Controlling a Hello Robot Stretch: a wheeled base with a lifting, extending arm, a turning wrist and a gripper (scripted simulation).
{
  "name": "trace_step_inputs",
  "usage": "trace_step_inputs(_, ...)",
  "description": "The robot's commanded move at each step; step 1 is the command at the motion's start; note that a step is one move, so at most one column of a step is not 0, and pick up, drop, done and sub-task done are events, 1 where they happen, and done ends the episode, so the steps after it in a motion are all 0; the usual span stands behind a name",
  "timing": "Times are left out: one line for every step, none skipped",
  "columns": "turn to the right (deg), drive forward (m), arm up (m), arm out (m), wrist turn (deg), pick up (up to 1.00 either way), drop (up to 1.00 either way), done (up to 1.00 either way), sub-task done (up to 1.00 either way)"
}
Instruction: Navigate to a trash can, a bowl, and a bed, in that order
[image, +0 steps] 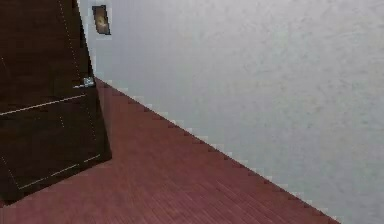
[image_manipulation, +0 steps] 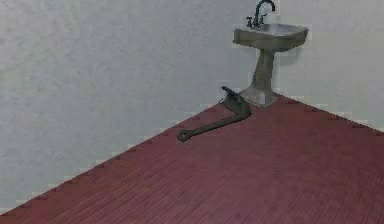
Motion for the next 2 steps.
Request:
trace_step_inputs(45.0,0.0,0.0,0.0,0.0,0.0,0.0,0.0,0.0)
trace_step_inputs(3.0,0.0,0.0,0.0,0.0,0.0,0.0,0.0,0.0)
